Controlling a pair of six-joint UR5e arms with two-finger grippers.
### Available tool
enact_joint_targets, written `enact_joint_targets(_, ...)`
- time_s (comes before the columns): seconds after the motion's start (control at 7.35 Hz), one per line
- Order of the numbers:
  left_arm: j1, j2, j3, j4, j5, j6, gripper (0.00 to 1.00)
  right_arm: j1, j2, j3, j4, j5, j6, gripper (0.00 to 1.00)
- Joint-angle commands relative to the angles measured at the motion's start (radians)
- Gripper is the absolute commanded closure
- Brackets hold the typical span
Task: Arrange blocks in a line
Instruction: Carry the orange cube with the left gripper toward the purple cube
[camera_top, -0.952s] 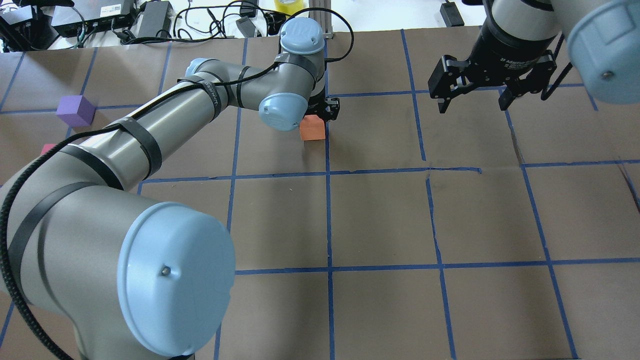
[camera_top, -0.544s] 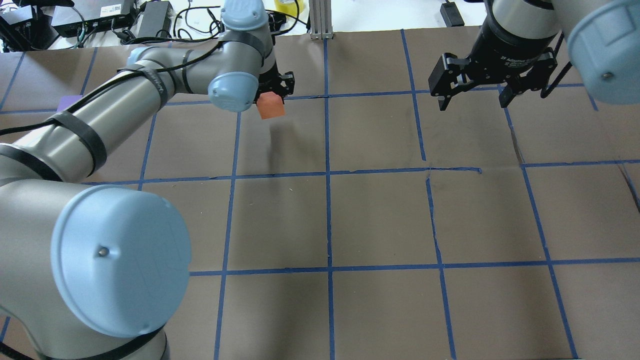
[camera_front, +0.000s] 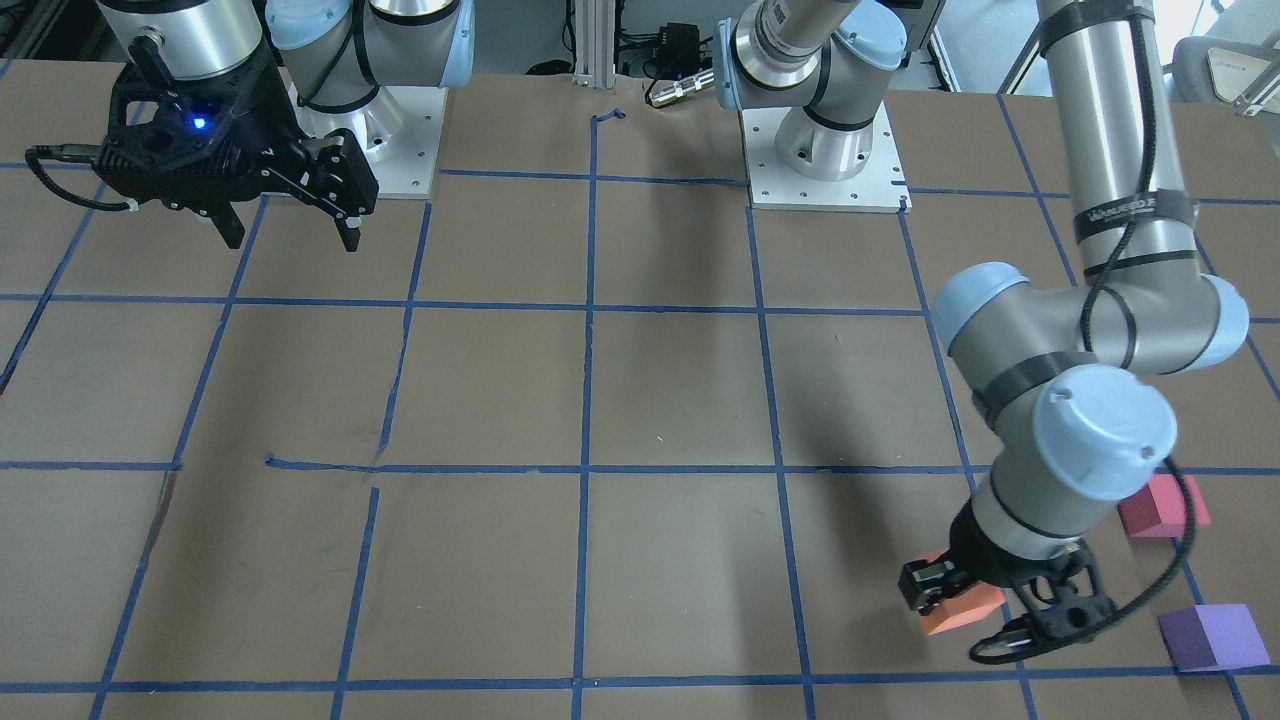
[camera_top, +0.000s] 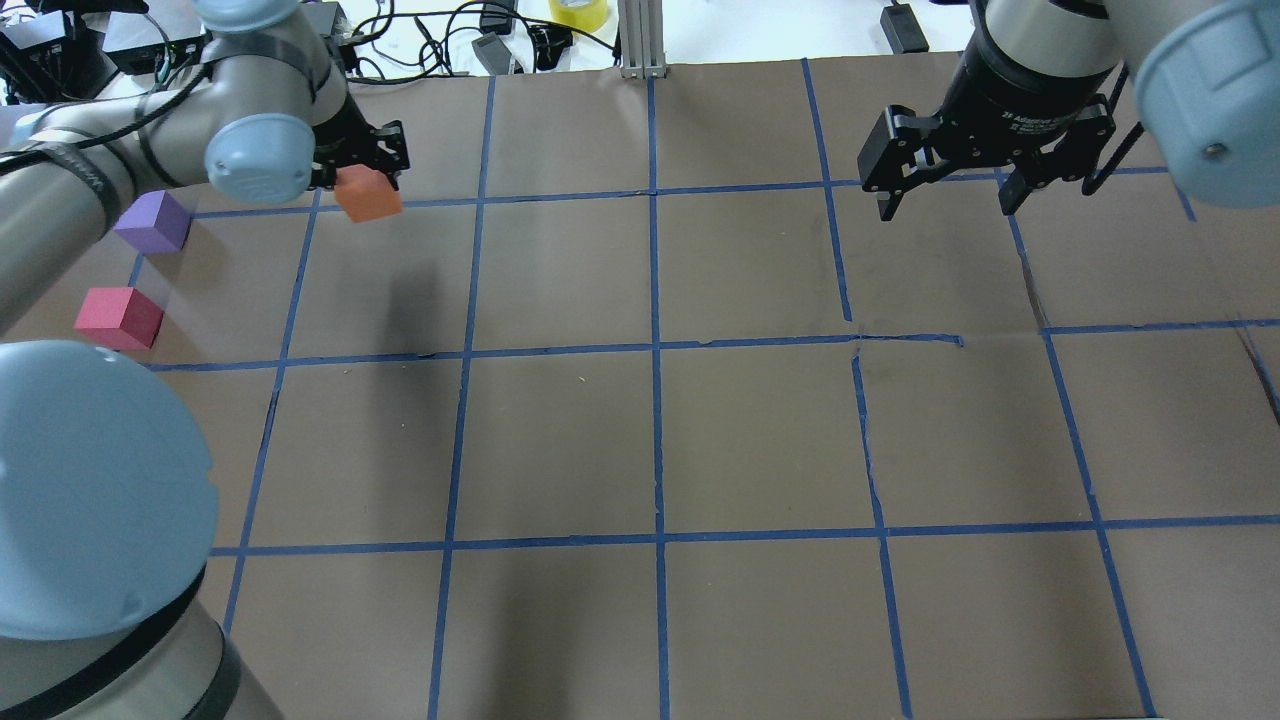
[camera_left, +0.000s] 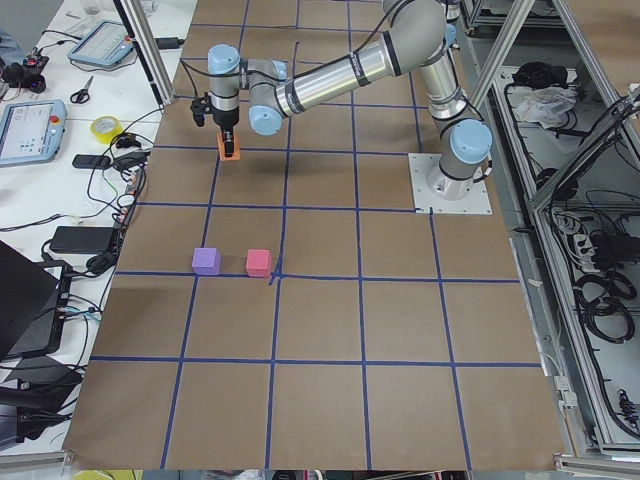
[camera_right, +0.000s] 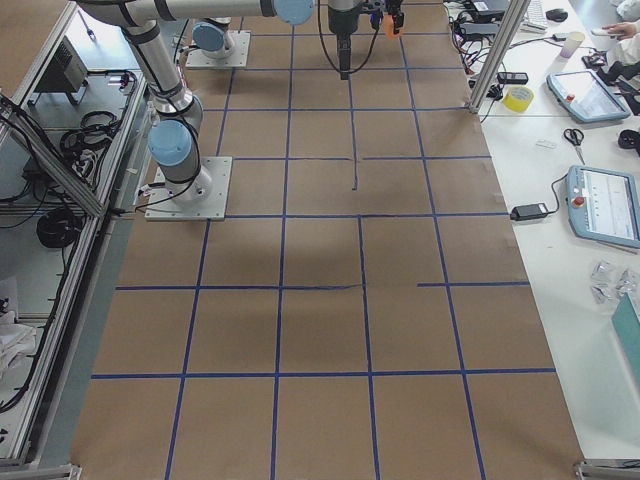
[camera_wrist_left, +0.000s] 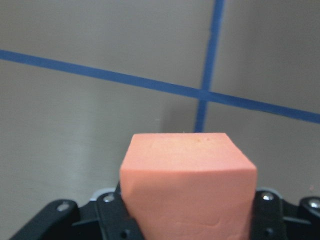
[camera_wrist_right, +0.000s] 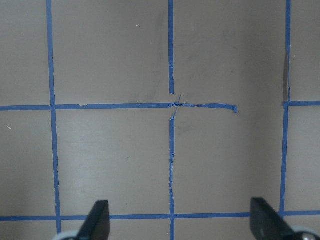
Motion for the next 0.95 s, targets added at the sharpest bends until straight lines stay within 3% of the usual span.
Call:
enact_joint_targets(0.0,0.182,0.027,-0.021,0.006,-0.015,0.289,1.0,-0.001,0.0,0.0,0.001,-0.001,0.0,0.0)
enact_joint_targets(0.41,0.393,-0.037,0.053,0.011,-0.104,0.571,1.0,-0.001,0.002,0.0,0.002,-0.001,0.0,0.0)
enact_joint_targets(0.82,0.409,-0.135,0.174,-0.104,-0.129,0.577,1.0,-0.001,0.002,0.0,0.002,-0.001,0.0,0.0)
